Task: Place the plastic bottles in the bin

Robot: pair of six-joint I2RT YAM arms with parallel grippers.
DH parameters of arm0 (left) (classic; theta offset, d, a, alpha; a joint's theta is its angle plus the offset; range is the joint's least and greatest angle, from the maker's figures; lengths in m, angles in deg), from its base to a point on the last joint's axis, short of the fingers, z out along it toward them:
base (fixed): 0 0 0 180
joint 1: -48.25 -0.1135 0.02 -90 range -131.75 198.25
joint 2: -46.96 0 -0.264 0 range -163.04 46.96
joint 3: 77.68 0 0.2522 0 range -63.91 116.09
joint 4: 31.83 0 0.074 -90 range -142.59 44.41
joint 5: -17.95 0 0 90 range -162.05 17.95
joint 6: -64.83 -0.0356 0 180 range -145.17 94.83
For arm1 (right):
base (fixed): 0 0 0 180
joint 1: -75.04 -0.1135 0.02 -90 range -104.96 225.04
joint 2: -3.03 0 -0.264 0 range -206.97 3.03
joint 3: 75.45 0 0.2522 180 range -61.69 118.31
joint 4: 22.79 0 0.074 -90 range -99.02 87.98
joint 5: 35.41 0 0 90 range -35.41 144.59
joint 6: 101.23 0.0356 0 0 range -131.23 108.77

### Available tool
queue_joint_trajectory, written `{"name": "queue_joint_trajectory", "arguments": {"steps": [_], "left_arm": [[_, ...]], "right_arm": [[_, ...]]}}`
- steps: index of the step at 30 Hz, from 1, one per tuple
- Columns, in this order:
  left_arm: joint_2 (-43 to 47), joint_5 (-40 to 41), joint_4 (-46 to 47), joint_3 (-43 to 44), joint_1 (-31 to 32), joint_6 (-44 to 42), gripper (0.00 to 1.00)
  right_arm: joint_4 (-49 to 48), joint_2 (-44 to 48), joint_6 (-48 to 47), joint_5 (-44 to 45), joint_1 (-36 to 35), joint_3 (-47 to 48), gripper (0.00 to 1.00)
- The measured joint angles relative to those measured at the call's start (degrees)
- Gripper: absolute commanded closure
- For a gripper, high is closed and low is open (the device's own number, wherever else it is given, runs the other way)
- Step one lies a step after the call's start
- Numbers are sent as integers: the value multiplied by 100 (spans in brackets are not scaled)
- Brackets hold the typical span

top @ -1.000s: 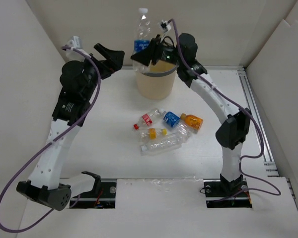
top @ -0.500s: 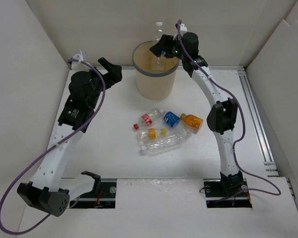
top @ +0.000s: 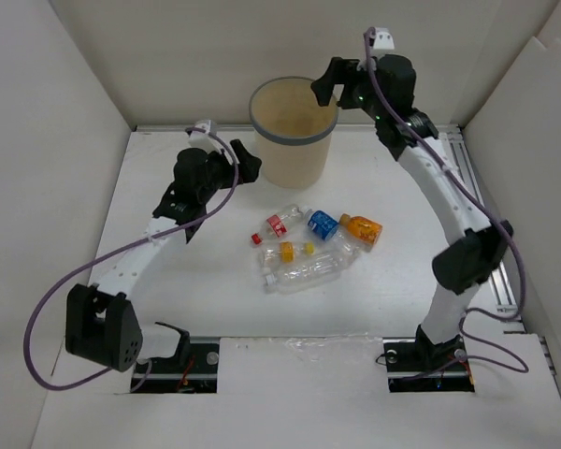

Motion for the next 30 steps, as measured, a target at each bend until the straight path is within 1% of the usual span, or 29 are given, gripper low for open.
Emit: {"name": "queue_joint_trajectory", "arguments": {"steps": [3, 6, 9, 11, 13, 16, 20, 24, 29, 30], "left_arm": [[-511, -498, 286, -144, 0, -415, 0], [-835, -1117, 562, -251, 0, -763, 0], [-1029, -1631, 782, -280, 13, -1045, 0], [-1207, -1814, 901, -271, 90, -1257, 0], [-1464, -1895, 866, -210, 221, -1495, 2], [-2024, -1884, 566, 101, 544, -1845, 3], [-2603, -1580, 160, 354, 1058, -2197, 5], [-2796, -1388, -131, 358, 1401, -2380, 5], [-2800, -922, -216, 354, 1399, -2435, 5], [-2820, -772, -221, 354, 1399, -2433, 6]], "right_arm": [[26, 1259, -20, -2, -7, -1311, 0], [-28, 2280, 0, -33, -103, -2524, 0], [4, 2896, 11, -127, -315, -3401, 0], [57, 3119, 11, -173, -501, -3770, 0], [122, 3250, 11, -170, -682, -3969, 0], [197, 3429, 13, -138, -866, -4094, 0], [201, 3676, 9, -50, -977, -4107, 0], [175, 3928, 9, -11, -1045, -4109, 0], [177, 4041, 9, 68, -1150, -4109, 0], [177, 4054, 9, 76, -1165, -4111, 0]]}}
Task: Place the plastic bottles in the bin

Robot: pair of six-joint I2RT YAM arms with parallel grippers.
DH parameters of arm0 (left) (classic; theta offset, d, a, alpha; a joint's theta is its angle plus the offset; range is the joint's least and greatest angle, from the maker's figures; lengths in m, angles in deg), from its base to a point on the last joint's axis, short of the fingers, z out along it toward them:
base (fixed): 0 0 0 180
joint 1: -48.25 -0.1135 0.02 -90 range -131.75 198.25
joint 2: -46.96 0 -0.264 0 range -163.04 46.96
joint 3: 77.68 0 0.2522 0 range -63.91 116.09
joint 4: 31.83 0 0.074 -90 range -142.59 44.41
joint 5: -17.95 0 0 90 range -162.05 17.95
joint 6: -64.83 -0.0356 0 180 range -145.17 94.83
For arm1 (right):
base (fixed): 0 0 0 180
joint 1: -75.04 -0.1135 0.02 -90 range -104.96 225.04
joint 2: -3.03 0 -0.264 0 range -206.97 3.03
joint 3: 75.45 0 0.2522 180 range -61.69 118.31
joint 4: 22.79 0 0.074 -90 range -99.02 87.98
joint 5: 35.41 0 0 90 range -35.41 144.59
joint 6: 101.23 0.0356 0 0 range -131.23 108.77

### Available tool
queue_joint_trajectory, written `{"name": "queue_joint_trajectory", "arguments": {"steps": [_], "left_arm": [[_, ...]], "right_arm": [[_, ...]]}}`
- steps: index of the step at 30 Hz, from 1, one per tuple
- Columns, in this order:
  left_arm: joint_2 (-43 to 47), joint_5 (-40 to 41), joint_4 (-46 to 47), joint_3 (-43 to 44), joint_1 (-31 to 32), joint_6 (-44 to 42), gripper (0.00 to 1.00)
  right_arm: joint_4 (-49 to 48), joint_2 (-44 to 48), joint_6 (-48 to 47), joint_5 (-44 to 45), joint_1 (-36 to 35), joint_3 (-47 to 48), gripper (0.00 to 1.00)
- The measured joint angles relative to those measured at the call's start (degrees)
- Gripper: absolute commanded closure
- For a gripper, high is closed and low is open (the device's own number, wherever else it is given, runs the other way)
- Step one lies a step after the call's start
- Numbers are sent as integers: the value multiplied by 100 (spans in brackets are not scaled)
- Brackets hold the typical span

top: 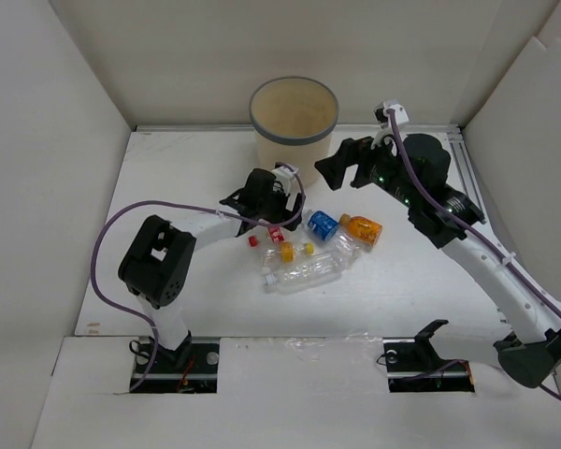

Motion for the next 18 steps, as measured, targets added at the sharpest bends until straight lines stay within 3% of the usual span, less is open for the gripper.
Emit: {"name": "queue_joint_trajectory", "arguments": {"steps": [18], "left_arm": [[-433, 2382, -822, 26, 402, 599, 9]], "right_arm": [[-7, 109, -7, 96, -251, -90, 0]]}}
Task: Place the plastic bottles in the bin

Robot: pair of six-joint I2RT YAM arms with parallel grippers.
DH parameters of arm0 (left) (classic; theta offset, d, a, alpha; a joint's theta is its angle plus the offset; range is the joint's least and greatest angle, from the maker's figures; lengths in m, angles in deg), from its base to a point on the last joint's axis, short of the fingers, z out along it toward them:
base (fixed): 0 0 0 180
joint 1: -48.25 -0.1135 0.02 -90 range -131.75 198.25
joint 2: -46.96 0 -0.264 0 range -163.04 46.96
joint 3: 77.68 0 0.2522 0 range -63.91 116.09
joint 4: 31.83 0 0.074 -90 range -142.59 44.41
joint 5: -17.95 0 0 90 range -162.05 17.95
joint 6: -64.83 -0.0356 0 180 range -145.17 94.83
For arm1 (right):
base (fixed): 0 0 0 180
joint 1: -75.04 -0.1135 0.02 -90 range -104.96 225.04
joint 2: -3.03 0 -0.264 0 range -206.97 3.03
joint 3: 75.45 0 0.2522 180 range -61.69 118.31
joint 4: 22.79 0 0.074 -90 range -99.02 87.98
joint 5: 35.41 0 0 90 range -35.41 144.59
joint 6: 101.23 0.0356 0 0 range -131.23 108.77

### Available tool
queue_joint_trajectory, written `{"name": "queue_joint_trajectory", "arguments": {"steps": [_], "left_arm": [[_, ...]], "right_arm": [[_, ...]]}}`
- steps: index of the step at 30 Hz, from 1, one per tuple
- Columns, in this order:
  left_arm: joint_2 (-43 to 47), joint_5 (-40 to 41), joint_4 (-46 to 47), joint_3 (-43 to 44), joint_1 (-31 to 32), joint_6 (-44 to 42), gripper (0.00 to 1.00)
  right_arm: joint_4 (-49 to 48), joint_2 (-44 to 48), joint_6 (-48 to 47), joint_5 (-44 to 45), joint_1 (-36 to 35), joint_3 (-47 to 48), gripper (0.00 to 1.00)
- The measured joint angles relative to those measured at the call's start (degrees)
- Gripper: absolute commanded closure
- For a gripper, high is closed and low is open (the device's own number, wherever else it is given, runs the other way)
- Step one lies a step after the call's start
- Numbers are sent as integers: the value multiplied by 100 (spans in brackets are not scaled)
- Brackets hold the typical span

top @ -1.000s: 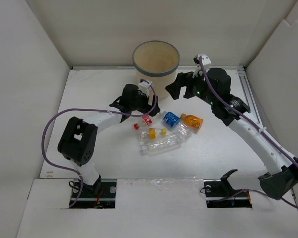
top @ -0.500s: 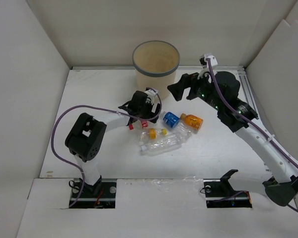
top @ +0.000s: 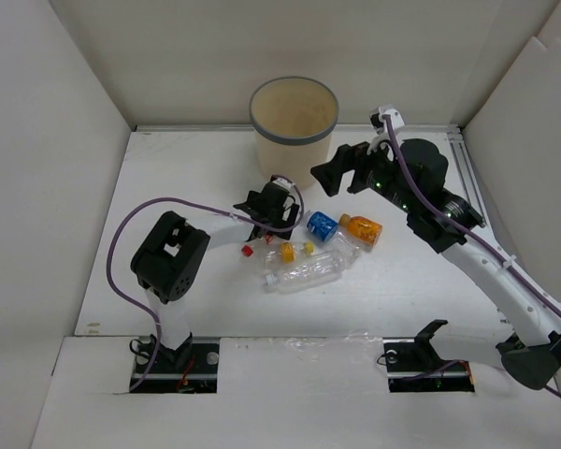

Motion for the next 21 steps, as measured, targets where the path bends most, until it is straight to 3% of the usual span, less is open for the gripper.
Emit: {"name": "queue_joint_trajectory", "arguments": {"steps": [2, 3, 6, 12, 15, 21], "left_arm": [[-17, 249, -140, 74, 0, 162, 13], [-28, 361, -192, 109, -17, 245, 24], [-61, 612, -282, 144, -96, 431, 36], [-68, 938, -411, 195, -264, 695, 92], [-90, 1141, -619, 330, -289, 850, 100], [195, 1827, -1167, 619, -289, 1495, 100]], "right_arm": [[0, -2, -4, 7, -31, 0, 0], [0, -4, -11, 11, -37, 0, 0], [0, -9, -15, 24, -70, 0, 0], [0, -52, -17, 39, -118, 0, 0], [-2, -68, -37, 63, -120, 0, 0], [-450, -79, -125, -337, -35, -278, 0]]}}
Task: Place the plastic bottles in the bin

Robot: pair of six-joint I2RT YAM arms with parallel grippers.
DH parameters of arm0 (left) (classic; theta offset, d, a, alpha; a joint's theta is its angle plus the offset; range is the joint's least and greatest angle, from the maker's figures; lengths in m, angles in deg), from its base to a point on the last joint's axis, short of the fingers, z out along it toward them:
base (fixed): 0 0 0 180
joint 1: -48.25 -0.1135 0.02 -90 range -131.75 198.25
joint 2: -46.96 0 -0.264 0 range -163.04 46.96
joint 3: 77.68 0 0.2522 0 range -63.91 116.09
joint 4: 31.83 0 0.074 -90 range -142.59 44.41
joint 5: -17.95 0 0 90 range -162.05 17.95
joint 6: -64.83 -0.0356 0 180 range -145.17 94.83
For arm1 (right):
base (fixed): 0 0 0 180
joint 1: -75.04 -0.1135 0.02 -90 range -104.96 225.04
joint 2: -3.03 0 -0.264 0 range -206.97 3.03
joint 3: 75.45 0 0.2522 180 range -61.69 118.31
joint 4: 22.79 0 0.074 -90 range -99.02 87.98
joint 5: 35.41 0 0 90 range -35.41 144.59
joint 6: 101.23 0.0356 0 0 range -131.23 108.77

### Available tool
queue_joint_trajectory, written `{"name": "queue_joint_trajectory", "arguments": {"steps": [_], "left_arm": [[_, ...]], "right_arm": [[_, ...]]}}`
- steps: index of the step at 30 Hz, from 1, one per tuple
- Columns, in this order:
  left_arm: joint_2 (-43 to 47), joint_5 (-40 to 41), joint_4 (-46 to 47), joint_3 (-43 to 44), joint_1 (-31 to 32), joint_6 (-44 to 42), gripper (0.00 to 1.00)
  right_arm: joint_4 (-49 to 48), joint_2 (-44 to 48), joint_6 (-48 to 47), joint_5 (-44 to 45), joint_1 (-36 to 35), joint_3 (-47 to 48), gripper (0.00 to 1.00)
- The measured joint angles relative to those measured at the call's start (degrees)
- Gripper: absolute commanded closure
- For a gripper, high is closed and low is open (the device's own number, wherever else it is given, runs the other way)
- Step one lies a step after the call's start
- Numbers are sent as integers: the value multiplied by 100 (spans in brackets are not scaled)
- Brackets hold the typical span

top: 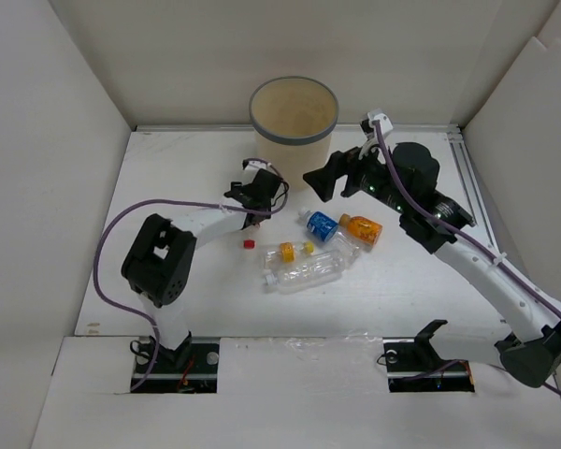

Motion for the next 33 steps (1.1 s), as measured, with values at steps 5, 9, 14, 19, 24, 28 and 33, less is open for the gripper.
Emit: {"name": "queue_joint_trajectory", "arguments": {"steps": [5, 9, 14, 19, 24, 28, 33], "left_arm": [[1569, -87, -179, 9, -4, 291, 100], [3095, -654, 376, 168, -7, 415, 100], [4006, -1814, 1482, 332, -9, 535, 100], [3928, -2946, 2323, 326, -9, 782, 100], [3654, -3582, 2680, 212, -7, 1001, 100], [3648, -3862, 2944, 144, -7, 1086, 100], [3648, -4054, 3314, 59, -7, 1180, 100]], "right_arm": [[-1043, -136, 221, -1443, 520, -695, 0], [-2205, -450, 669, -2603, 796, -1191, 0], [-4079, -1121, 1613, -3797, 627, -1316, 0], [-5683, -1733, 2583, -4378, 367, -1261, 0], [-6575, -2116, 3270, -4522, 326, -1086, 0], [-6977, -2240, 3582, -4564, 289, -1025, 11], [-7112, -2389, 3755, -4553, 227, -756, 42]]}}
